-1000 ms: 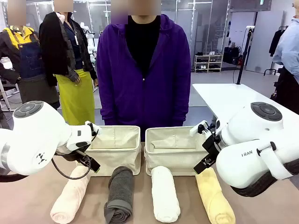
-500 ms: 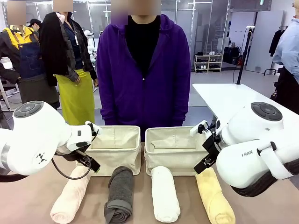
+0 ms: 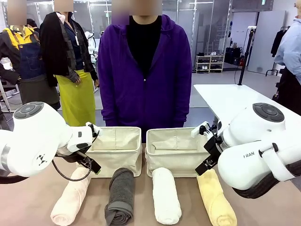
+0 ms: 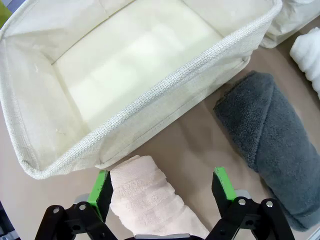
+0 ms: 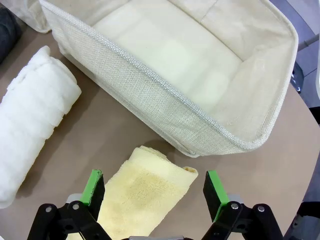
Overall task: Divide the towels into two baskets.
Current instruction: Pick up one hotel-folded towel and place it in the Fabric basket indicated by the person.
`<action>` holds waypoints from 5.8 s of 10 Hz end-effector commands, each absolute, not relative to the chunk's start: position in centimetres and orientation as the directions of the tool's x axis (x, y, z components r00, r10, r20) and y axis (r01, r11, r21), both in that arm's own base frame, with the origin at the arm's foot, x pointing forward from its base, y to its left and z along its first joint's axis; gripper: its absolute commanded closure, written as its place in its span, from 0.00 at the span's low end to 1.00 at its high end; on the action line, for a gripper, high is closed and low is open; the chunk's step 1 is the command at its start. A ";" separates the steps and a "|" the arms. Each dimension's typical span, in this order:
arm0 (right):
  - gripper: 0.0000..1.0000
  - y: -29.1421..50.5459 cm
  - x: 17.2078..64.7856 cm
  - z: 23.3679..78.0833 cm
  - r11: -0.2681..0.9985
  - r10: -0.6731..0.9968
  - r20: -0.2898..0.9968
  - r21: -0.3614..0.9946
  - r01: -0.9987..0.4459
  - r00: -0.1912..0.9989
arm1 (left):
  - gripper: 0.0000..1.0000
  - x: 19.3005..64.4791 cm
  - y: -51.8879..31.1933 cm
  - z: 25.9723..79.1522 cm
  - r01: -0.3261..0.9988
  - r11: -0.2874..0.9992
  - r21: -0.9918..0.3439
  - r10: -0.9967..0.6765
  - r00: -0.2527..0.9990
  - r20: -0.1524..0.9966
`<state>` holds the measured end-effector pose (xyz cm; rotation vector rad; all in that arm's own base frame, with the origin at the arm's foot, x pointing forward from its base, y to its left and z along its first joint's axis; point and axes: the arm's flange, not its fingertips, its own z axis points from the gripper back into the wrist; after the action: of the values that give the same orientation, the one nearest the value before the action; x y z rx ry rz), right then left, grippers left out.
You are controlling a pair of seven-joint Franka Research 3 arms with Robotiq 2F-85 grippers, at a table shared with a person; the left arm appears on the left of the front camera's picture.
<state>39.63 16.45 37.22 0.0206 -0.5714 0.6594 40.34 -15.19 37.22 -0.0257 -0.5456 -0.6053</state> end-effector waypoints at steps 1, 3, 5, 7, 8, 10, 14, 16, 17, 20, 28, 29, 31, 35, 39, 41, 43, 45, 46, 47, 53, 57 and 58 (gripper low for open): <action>0.00 16.5 39.6 37.2 0.796 0.573 0.508 -0.159 -0.584 0.643 | 0.00 40.8 -15.2 38.4 0.550 0.817 0.173 -0.555 0.668 0.496; 0.00 16.3 39.9 39.2 0.803 0.558 0.502 -0.126 -0.582 0.661 | 0.00 41.1 -14.8 40.8 0.570 0.806 0.158 -0.565 0.663 0.492; 0.00 16.0 39.5 41.4 0.812 0.532 0.507 -0.080 -0.578 0.678 | 0.00 40.9 -14.1 43.1 0.577 0.811 0.093 -0.541 0.680 0.496; 0.00 15.3 38.8 43.7 0.823 0.474 0.501 0.041 -0.567 0.724 | 0.00 40.2 -12.9 45.2 0.599 0.797 -0.075 -0.476 0.700 0.532; 0.00 14.7 38.6 44.5 0.810 0.431 0.509 0.146 -0.568 0.745 | 0.00 40.2 -11.9 46.0 0.584 0.796 -0.159 -0.426 0.726 0.540; 0.00 12.1 38.7 45.5 0.764 0.336 0.513 0.342 -0.547 0.790 | 0.00 39.8 -9.5 47.2 0.565 0.754 -0.336 -0.312 0.758 0.573; 0.00 2.3 36.4 46.5 0.503 0.091 0.483 0.733 -0.459 0.871 | 0.00 37.2 -0.3 47.4 0.508 0.541 -0.670 -0.016 0.803 0.596; 0.00 -5.8 35.1 46.2 0.444 -0.127 0.439 0.827 -0.344 0.890 | 0.00 35.1 5.8 47.4 0.450 0.530 -0.719 0.150 0.785 0.602; 0.00 -9.4 34.2 46.1 0.430 -0.228 0.419 0.853 -0.296 0.879 | 0.00 34.2 8.5 47.3 0.416 0.528 -0.740 0.218 0.776 0.591; 0.00 -20.5 29.6 45.5 0.406 -0.510 0.365 0.901 -0.156 0.779 | 0.00 29.3 16.8 46.7 0.303 0.533 -0.790 0.438 0.701 0.564; 0.00 -27.5 23.4 44.9 0.367 -0.686 0.320 0.928 -0.069 0.653 | 0.00 25.7 24.4 47.4 0.172 0.561 -0.810 0.574 0.624 0.530; 0.00 -27.5 23.4 44.9 0.367 -0.686 0.320 0.928 -0.069 0.653 | 0.00 25.7 24.4 47.4 0.172 0.561 -0.810 0.574 0.624 0.530; 0.00 -27.5 23.4 44.9 0.367 -0.686 0.320 0.928 -0.069 0.653 | 0.00 25.7 24.4 47.4 0.172 0.561 -0.810 0.574 0.624 0.530; 0.00 -27.5 23.4 44.9 0.367 -0.686 0.320 0.928 -0.069 0.653 | 0.00 25.7 24.4 47.4 0.172 0.561 -0.810 0.574 0.624 0.530; 0.00 -27.5 23.4 44.9 0.367 -0.686 0.320 0.928 -0.069 0.653 | 0.00 25.7 24.4 47.4 0.172 0.561 -0.810 0.574 0.624 0.530; 0.00 -27.5 23.4 44.9 0.367 -0.686 0.320 0.928 -0.069 0.653 | 0.00 25.7 24.4 47.4 0.172 0.561 -0.810 0.574 0.624 0.530; 0.00 -27.5 23.4 44.9 0.367 -0.686 0.320 0.928 -0.069 0.653 | 0.00 25.7 24.4 47.4 0.172 0.561 -0.810 0.574 0.624 0.530; 0.00 -26.8 24.0 45.6 0.380 -0.716 0.289 0.925 0.008 0.635 | 0.00 25.7 24.4 47.4 0.172 0.561 -0.810 0.574 0.624 0.530; 0.00 -25.8 24.4 46.4 0.404 -0.697 0.277 0.914 0.043 0.662 | 0.00 25.7 24.4 47.4 0.172 0.561 -0.810 0.574 0.624 0.530; 0.00 -24.2 25.0 47.8 0.448 -0.665 0.255 0.888 0.102 0.702 | 0.00 25.7 24.4 47.4 0.172 0.561 -0.810 0.574 0.624 0.530; 0.00 -8.4 31.3 50.8 0.771 -0.365 0.232 0.618 0.154 0.902 | 0.00 25.7 24.4 47.4 0.172 0.561 -0.810 0.574 0.624 0.530; 0.00 0.8 35.2 48.1 0.864 -0.203 0.202 0.497 0.078 0.958 | 0.00 25.7 24.4 47.4 0.172 0.561 -0.810 0.574 0.624 0.530; 0.00 2.9 35.6 47.1 0.882 -0.163 0.190 0.468 0.057 0.968 | 0.00 25.7 24.4 47.4 0.172 0.561 -0.810 0.574 0.624 0.530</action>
<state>35.14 1.77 48.13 0.5348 -0.2489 -0.1007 25.76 24.18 47.32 -0.9551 -0.8787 0.2847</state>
